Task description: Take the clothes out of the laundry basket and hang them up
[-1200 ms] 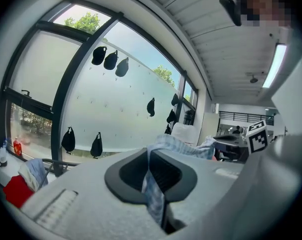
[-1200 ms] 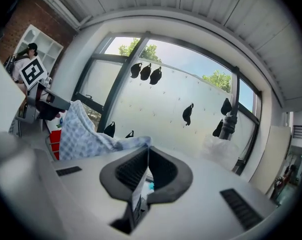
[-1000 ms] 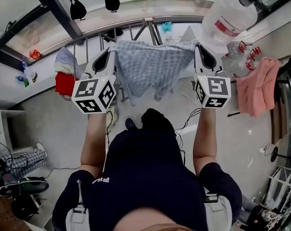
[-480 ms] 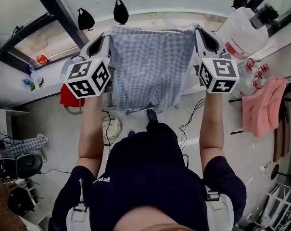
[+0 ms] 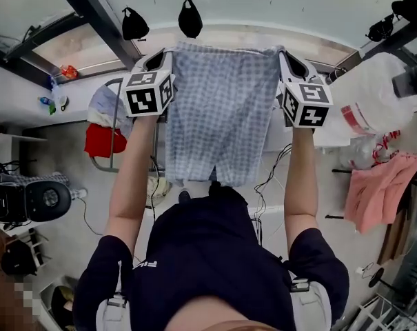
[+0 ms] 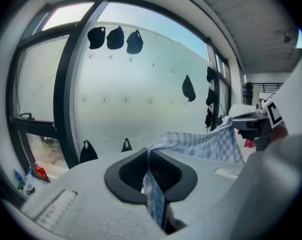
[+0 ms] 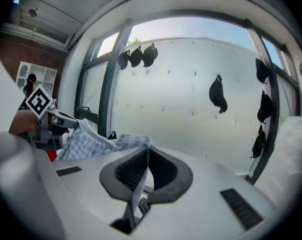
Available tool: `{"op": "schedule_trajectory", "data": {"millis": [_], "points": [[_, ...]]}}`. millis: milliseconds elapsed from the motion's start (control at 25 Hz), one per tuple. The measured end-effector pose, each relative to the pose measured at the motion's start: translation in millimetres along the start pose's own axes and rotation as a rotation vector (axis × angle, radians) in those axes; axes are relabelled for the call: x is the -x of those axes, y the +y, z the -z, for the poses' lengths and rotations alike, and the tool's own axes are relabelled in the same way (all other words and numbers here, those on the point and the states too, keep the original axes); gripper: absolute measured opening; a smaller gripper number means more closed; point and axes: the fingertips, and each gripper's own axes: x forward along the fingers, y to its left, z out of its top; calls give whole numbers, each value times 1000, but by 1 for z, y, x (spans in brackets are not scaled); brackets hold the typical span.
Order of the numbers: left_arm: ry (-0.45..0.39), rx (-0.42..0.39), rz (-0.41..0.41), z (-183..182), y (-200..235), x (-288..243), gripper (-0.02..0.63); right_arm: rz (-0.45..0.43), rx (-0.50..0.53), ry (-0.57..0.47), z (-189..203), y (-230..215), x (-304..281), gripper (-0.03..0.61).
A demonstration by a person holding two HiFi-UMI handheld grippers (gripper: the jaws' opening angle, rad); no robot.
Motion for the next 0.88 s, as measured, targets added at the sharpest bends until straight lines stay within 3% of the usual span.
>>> {"op": "schedule_trajectory", "data": {"millis": [320, 600, 640, 720, 880], "points": [[285, 100, -46, 119, 16, -114, 26, -79, -101, 224, 129, -11, -114, 10], [399, 128, -81, 184, 20, -146, 28, -133, -205, 341, 196, -3, -152, 13], [418, 134, -82, 192, 20, -148, 40, -139, -217, 360, 203, -2, -155, 48], [460, 149, -71, 209, 17, -148, 208, -154, -236, 409, 219, 0, -159, 326], [496, 191, -77, 232, 18, -137, 230, -160, -251, 445, 236, -1, -156, 354]]}}
